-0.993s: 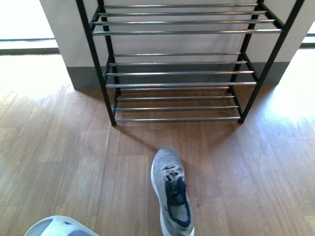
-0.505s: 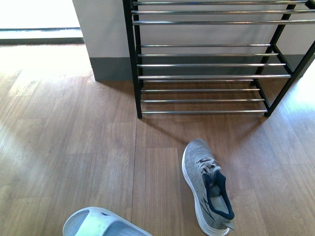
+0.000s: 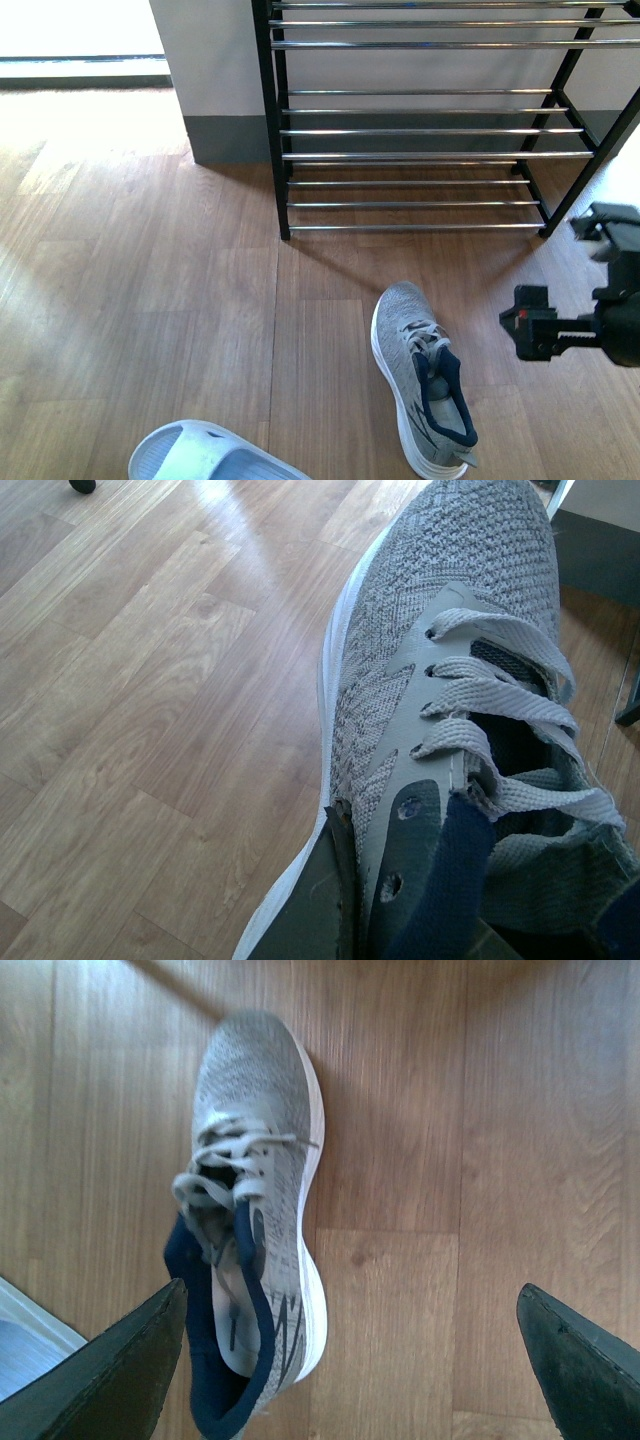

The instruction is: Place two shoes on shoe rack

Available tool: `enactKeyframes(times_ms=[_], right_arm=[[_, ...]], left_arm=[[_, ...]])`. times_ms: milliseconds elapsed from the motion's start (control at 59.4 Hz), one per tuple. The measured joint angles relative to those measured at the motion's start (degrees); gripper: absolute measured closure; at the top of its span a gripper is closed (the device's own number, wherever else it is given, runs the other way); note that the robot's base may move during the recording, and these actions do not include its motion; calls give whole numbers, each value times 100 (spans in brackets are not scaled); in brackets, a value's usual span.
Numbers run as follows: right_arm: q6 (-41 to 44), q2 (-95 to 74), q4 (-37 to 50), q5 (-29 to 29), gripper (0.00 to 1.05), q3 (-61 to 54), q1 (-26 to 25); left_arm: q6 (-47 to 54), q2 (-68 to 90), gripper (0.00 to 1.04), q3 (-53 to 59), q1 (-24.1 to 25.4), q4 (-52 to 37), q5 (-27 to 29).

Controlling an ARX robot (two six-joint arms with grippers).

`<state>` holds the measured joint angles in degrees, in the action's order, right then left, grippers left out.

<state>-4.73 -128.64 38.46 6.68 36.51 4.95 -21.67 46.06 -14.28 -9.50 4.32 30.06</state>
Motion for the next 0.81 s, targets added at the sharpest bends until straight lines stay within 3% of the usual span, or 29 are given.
enactKeyframes(times_ms=[286,808], right_arm=[[-321,-1692,-448,387,9,1058,249],[-308,-3058,-623,295,10,2472,374]], left_arm=[[0,0,103,0,0,0,0],[0,0,103,0,0,0,0]])
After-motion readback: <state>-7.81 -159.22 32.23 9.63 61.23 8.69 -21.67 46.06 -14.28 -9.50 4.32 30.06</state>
